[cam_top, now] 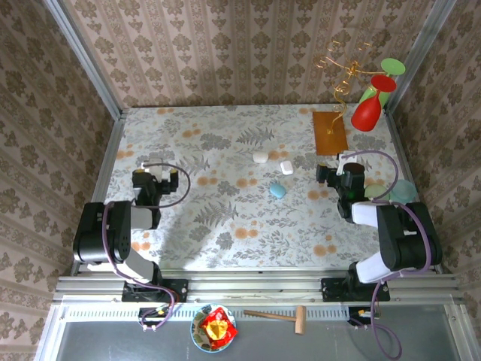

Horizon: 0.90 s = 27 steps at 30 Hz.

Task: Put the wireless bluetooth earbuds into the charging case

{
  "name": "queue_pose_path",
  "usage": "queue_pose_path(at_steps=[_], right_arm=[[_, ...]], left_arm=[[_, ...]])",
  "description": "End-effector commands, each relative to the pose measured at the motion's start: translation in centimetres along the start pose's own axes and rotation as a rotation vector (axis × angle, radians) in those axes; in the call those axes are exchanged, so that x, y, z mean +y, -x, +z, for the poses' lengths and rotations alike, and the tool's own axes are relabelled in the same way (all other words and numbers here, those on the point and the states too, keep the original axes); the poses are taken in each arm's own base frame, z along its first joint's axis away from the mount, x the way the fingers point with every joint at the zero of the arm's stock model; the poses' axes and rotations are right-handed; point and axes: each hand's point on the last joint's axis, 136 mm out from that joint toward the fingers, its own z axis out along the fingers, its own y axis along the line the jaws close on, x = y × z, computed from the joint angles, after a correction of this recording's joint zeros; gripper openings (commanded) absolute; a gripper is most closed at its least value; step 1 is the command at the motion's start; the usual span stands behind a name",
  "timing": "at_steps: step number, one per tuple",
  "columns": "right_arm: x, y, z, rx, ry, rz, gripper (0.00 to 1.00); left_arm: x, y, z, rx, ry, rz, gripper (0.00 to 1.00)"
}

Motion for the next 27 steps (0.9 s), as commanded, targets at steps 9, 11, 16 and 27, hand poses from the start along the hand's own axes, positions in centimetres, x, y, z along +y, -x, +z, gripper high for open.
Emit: queue_pose_path(at_steps=[9, 11, 16, 27], right_arm=[[0.9, 0.29, -0.08, -0.054, 0.062, 0.004, 1.0], [0.89, 0.29, -0.08, -0.055, 0.062, 0.003, 1.0], [0.89, 0.36, -0.1, -0.058, 0.062, 0.003, 1.0], [0.88, 0.24, -0.09, -0.054, 0.062, 0.003, 1.0]], left_arm=[[-0.3, 0.5, 0.2, -0.007, -0.022, -0.023, 1.0], [-0.29, 0.58, 0.21, -0.01, -0.019, -0.02, 1.0], [-0.31, 0.51, 0.2, -0.008, -0.02, -0.02, 1.0], [-0.36, 0.46, 0.29, -0.003, -0.024, -0.022, 1.0]])
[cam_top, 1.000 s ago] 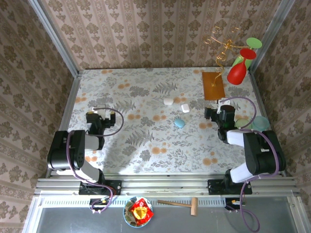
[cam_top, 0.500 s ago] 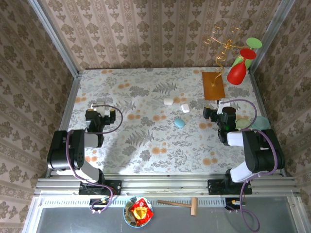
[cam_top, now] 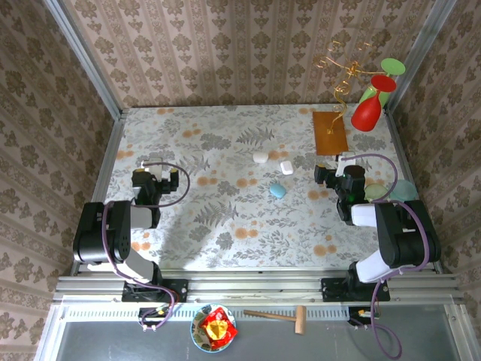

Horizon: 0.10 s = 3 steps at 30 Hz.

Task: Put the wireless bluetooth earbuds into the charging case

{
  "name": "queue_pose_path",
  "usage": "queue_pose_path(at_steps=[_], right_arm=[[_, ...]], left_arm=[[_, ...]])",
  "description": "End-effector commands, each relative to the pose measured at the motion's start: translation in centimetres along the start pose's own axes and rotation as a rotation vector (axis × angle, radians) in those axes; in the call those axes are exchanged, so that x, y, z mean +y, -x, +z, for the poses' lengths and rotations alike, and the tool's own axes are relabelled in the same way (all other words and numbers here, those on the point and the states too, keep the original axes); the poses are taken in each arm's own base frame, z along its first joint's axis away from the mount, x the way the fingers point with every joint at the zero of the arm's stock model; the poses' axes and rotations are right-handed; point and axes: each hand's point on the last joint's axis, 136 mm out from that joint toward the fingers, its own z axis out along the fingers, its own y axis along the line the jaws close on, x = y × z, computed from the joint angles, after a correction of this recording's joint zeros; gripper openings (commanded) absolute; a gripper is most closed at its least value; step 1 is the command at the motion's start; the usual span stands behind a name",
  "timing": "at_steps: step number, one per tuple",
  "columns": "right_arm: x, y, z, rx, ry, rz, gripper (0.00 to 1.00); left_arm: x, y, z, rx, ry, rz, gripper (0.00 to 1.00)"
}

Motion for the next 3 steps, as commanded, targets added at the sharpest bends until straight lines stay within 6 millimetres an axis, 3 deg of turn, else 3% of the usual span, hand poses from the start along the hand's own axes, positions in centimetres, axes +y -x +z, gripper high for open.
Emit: queue_pose_path(at_steps=[1, 3], right_arm=[[0.15, 0.28, -0.02, -0.022, 0.013, -0.002, 1.0], [0.15, 0.35, -0.02, -0.023, 0.013, 0.0, 1.0]], left_arm=[[-0.18, 0.51, 0.21, -0.009, -0.009, -0.013, 1.0], [-0.08, 0.61, 0.11, -0.015, -0.005, -0.013, 1.0]])
